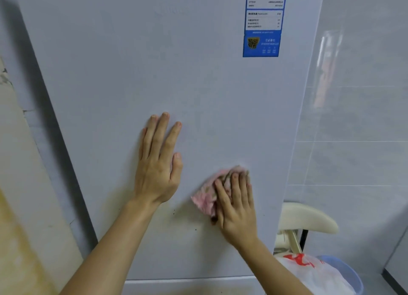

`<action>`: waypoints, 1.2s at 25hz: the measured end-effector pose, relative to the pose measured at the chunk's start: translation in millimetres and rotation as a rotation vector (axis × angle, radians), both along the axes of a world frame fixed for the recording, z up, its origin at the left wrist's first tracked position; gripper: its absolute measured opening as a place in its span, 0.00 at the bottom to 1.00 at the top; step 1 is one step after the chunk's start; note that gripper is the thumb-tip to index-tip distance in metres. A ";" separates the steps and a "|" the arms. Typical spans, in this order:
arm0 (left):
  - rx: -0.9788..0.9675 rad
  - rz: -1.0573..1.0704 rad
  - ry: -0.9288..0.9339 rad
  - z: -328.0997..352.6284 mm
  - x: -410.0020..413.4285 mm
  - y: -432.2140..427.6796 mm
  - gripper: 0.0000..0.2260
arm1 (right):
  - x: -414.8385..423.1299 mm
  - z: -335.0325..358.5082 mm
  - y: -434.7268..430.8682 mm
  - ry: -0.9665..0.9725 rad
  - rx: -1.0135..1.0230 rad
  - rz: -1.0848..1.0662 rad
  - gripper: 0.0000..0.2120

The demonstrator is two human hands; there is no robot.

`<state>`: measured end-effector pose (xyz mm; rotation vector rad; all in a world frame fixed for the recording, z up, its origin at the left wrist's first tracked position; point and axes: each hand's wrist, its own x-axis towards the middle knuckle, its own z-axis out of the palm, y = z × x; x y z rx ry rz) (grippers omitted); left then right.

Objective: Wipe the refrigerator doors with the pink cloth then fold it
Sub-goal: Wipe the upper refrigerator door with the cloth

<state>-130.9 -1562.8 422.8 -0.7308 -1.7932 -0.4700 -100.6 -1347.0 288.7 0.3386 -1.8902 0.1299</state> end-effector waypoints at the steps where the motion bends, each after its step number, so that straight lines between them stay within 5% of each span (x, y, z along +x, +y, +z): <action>1: -0.002 0.000 0.002 -1.2 1.8 -3.4 0.27 | 2.0 -9.1 -0.2 -0.032 0.010 -0.004 0.32; 10: 0.138 0.202 -0.024 -14.3 -13.1 -104.1 0.27 | -17.3 121.1 -74.0 0.130 -0.263 0.284 0.28; 18: 0.042 0.276 -0.023 -6.2 -34.0 -180.9 0.27 | -43.4 206.4 -183.1 0.270 -0.306 0.068 0.22; 23: 0.046 0.309 -0.046 -22.5 -48.9 -216.4 0.31 | -51.2 147.2 -231.2 0.272 -0.189 0.063 0.22; 30: 0.065 0.280 -0.050 -47.4 -58.8 -244.9 0.28 | -39.1 -38.9 -252.8 -0.116 0.193 0.145 0.36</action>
